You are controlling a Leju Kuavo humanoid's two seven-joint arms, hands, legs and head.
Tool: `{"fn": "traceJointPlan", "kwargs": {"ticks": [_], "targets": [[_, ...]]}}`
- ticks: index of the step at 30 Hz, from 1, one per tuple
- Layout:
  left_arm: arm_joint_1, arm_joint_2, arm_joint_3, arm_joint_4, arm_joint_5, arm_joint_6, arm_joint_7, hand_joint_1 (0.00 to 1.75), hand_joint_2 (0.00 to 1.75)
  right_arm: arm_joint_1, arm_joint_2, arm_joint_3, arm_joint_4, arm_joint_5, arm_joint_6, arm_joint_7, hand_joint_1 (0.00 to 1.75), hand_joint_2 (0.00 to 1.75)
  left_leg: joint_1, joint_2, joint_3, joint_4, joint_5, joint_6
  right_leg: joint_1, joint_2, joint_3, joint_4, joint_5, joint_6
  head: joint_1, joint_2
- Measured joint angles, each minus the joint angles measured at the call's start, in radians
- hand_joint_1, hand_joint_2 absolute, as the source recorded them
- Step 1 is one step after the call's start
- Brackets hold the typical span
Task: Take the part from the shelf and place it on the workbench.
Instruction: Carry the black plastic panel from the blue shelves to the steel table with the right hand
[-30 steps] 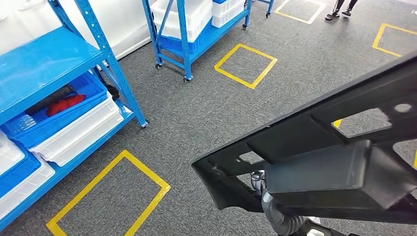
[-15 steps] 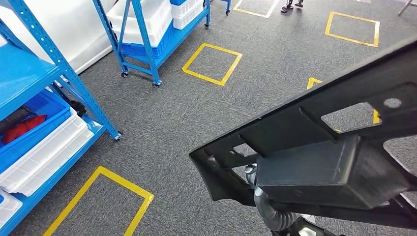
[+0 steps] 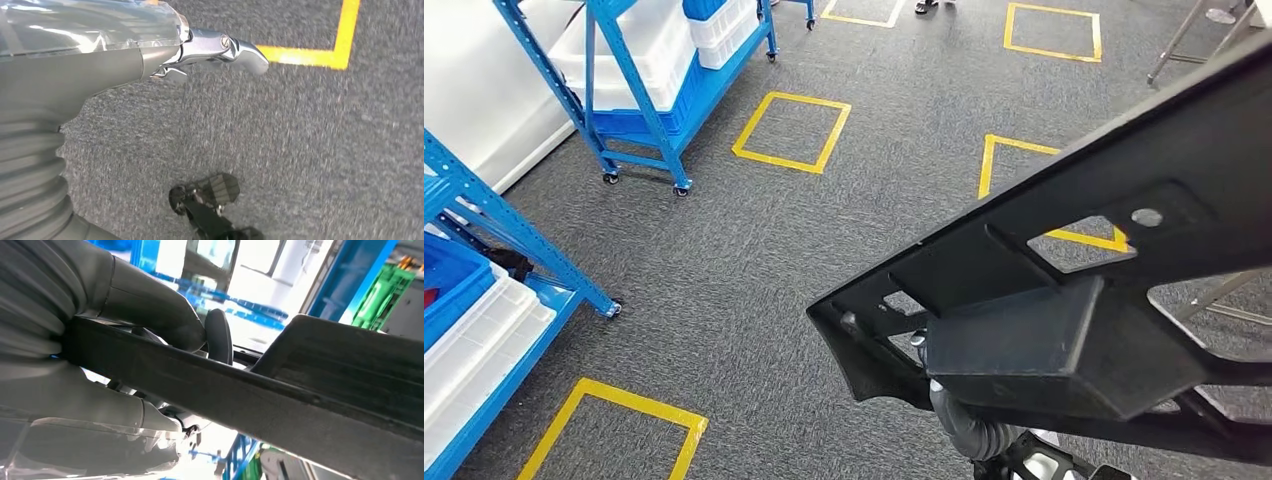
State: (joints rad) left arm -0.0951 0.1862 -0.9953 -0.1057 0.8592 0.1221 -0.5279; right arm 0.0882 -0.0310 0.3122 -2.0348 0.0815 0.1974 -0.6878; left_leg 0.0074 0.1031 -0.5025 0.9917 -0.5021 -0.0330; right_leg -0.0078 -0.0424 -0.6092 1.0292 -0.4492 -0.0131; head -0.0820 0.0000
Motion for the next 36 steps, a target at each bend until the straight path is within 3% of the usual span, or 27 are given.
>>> {"fn": "traceJointPlan", "kwargs": {"ticks": [2,4,5,6,7,8,10,12,13,15,17,19,21,22,23,24,26,28,30,31,33,34,36], "targets": [[0.000,-0.011,-0.001,0.000,0.000,0.018,0.031,0.00,1.75,-0.002,-0.001,0.004,0.006,0.021,-0.020,0.000,1.75,1.75,0.005,-0.036,-0.020,0.053,-0.038,-0.006,-0.003,0.019,0.004,-0.007,0.003,-0.014,0.000,0.000],[0.007,-0.023,-0.002,0.000,0.000,0.039,0.059,0.00,1.75,-0.007,-0.002,0.015,0.014,0.031,-0.037,0.000,1.75,1.75,0.008,-0.080,-0.081,0.183,-0.104,-0.006,-0.001,0.041,0.006,-0.009,0.003,-0.023,0.000,0.000],[0.012,-0.029,-0.002,0.000,0.000,0.046,0.066,0.00,1.75,-0.009,-0.003,0.023,0.017,0.029,-0.045,0.000,1.75,1.75,0.008,-0.089,-0.115,0.249,-0.128,-0.006,0.001,0.054,0.005,-0.008,0.003,-0.026,0.000,0.000],[0.017,-0.034,-0.003,0.000,0.000,0.050,0.068,0.00,1.75,-0.010,-0.004,0.032,0.022,0.028,-0.052,0.000,1.75,1.75,0.008,-0.093,-0.138,0.289,-0.133,-0.006,0.003,0.068,0.006,-0.007,0.002,-0.027,0.000,0.000],[0.019,-0.039,-0.004,0.000,0.000,0.051,0.069,0.00,1.75,-0.012,-0.005,0.039,0.025,0.026,-0.057,0.000,1.75,1.75,0.008,-0.096,-0.145,0.291,-0.118,-0.005,0.005,0.082,0.006,-0.005,0.002,-0.026,0.000,0.000],[0.020,-0.043,-0.004,0.000,0.000,0.051,0.068,0.00,1.75,-0.014,-0.006,0.046,0.029,0.025,-0.061,0.000,1.75,1.75,0.008,-0.099,-0.134,0.253,-0.085,-0.003,0.005,0.095,0.007,-0.003,0.001,-0.025,0.000,0.000],[0.019,-0.050,-0.006,0.000,0.000,0.051,0.068,0.00,1.75,-0.017,-0.007,0.056,0.035,0.024,-0.065,0.000,1.75,1.75,0.011,-0.136,-0.084,0.122,-0.011,0.002,0.005,0.119,0.008,0.003,-0.003,-0.019,0.000,0.000],[0.020,-0.053,-0.007,0.000,0.000,0.051,0.068,0.00,1.75,-0.021,-0.009,0.063,0.039,0.024,-0.066,0.000,1.75,1.75,0.013,-0.178,-0.053,0.041,0.015,0.007,0.004,0.141,0.000,0.010,-0.003,-0.009,0.000,0.000],[0.021,-0.053,-0.007,0.000,0.000,0.051,0.068,0.00,1.75,-0.021,-0.009,0.066,0.041,0.023,-0.067,0.000,1.75,1.75,0.012,-0.186,-0.050,0.033,0.013,0.010,0.001,0.153,-0.005,0.010,0.000,-0.001,0.000,0.000],[0.019,-0.056,-0.007,0.000,0.000,0.051,0.068,0.00,1.75,-0.022,-0.011,0.069,0.043,0.023,-0.067,0.000,1.75,1.75,0.011,-0.167,-0.047,0.024,0.019,0.021,-0.003,0.167,-0.010,0.008,0.004,0.012,0.000,0.000],[0.016,-0.059,-0.008,0.000,0.000,0.051,0.067,0.00,1.75,-0.024,-0.014,0.070,0.043,0.024,-0.067,0.000,1.75,1.75,0.012,-0.143,-0.042,0.012,0.026,0.036,0.000,0.129,-0.027,0.044,-0.020,0.021,0.000,0.000],[0.018,-0.060,-0.008,0.000,0.000,0.051,0.067,0.00,1.75,-0.027,-0.015,0.070,0.045,0.024,-0.068,0.000,1.75,1.75,0.009,-0.117,-0.039,0.007,0.027,0.045,0.001,0.071,-0.082,0.155,-0.078,0.027,0.000,0.000],[0.020,-0.060,-0.008,0.000,0.000,0.051,0.068,0.00,1.75,-0.027,-0.017,0.071,0.049,0.024,-0.068,0.000,1.75,1.75,0.005,-0.090,-0.040,0.008,0.025,0.048,-0.002,0.053,-0.139,0.268,-0.119,0.033,0.000,0.000],[0.020,-0.060,-0.008,0.000,0.000,0.051,0.068,0.00,1.75,-0.027,-0.018,0.071,0.051,0.024,-0.068,0.000,1.75,1.75,0.005,-0.078,-0.039,0.008,0.024,0.048,-0.004,0.050,-0.146,0.281,-0.114,0.035,0.000,0.000],[0.020,-0.060,-0.008,0.000,0.000,0.051,0.068,0.00,1.75,-0.027,-0.019,0.071,0.052,0.025,-0.069,0.000,1.75,1.75,0.005,-0.066,-0.038,0.008,0.022,0.047,-0.006,0.045,-0.133,0.257,-0.093,0.036,0.000,0.000],[0.019,-0.061,-0.008,0.000,0.000,0.051,0.067,0.00,1.75,-0.027,-0.020,0.071,0.053,0.027,-0.070,0.000,1.75,1.75,0.004,-0.056,-0.035,0.008,0.020,0.045,-0.006,0.035,-0.100,0.197,-0.060,0.035,0.000,0.000],[0.019,-0.063,-0.008,0.000,0.000,0.050,0.065,0.00,1.75,-0.027,-0.021,0.074,0.053,0.031,-0.072,0.000,1.75,1.75,0.001,-0.039,-0.029,0.009,0.013,0.038,0.000,-0.008,-0.025,0.059,-0.014,0.027,0.000,0.000],[0.019,-0.065,-0.008,0.000,0.000,0.047,0.060,0.00,1.75,-0.028,-0.021,0.078,0.053,0.038,-0.076,0.000,1.75,1.75,-0.003,-0.023,-0.023,0.010,0.007,0.028,0.010,-0.028,0.005,0.001,-0.007,0.015,0.000,0.000],[0.016,-0.068,-0.010,0.000,0.000,0.038,0.055,0.00,1.75,-0.027,-0.020,0.079,0.052,0.048,-0.083,0.000,1.75,1.75,-0.004,-0.005,-0.019,0.009,0.002,0.018,0.011,-0.006,0.005,-0.003,-0.006,0.004,0.000,0.000],[0.014,-0.070,-0.012,0.000,0.000,0.034,0.052,0.00,1.75,-0.024,-0.020,0.079,0.051,0.052,-0.085,0.000,1.75,1.75,-0.002,-0.008,-0.017,0.014,-0.004,0.013,0.009,0.004,0.008,-0.009,-0.004,-0.002,0.000,0.000],[0.011,-0.072,-0.018,0.000,0.000,0.027,0.048,0.00,1.75,-0.021,-0.018,0.080,0.048,0.054,-0.084,0.000,1.75,1.75,0.003,-0.043,-0.039,0.073,-0.042,0.005,0.003,0.022,0.015,-0.019,0.001,-0.014,0.000,0.000],[0.011,-0.073,-0.019,0.000,0.000,0.026,0.047,0.00,1.75,-0.020,-0.015,0.080,0.048,0.053,-0.079,0.000,1.75,1.75,0.005,-0.068,-0.065,0.132,-0.072,0.002,0.004,0.031,0.017,-0.020,0.001,-0.018,0.000,0.000],[0.014,-0.074,-0.020,0.000,0.000,0.028,0.046,0.00,1.75,-0.020,-0.009,0.080,0.048,0.047,-0.063,0.000,1.75,1.75,0.007,-0.090,-0.131,0.260,-0.121,-0.003,0.005,0.054,0.017,-0.019,0.000,-0.022,0.000,0.000]]}}
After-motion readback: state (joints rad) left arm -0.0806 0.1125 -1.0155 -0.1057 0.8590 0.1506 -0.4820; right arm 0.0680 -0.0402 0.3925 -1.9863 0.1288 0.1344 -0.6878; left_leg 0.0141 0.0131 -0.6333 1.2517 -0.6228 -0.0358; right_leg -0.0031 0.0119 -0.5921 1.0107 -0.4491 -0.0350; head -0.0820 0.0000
